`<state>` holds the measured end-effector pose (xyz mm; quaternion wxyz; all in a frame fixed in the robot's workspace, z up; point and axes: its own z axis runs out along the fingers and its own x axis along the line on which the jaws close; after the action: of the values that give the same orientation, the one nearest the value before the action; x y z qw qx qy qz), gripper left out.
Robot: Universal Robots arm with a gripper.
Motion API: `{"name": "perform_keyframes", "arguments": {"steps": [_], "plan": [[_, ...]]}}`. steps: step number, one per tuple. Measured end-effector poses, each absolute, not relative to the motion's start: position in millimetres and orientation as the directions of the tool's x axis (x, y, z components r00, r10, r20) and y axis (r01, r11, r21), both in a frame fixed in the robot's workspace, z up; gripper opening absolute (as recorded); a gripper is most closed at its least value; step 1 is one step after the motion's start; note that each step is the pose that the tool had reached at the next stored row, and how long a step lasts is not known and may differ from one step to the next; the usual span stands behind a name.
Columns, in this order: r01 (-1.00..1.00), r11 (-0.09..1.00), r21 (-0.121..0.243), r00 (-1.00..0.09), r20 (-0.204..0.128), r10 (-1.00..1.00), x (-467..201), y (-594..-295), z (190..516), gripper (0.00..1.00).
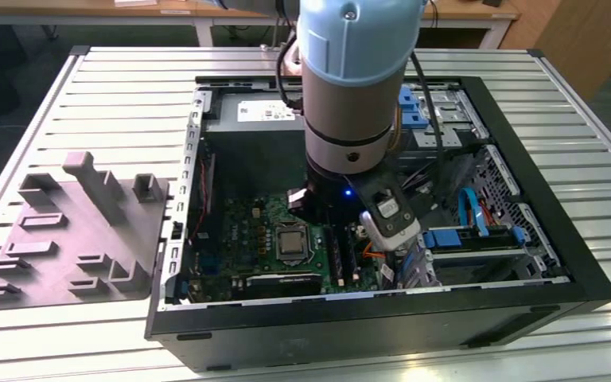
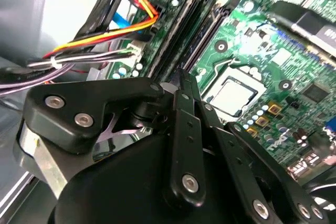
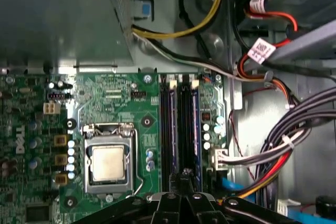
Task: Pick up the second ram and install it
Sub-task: 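Press down the second ram until it locks into place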
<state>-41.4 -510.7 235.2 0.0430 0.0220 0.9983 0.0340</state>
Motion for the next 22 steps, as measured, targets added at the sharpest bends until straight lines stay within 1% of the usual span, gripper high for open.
{"name": "perform_keyframes", "arguments": {"steps": [22], "plan": [[0.041, 0.997, 0.070, -0.995, -0.084, 0.047, -41.3, -525.0, 235.3, 0.10]]}}
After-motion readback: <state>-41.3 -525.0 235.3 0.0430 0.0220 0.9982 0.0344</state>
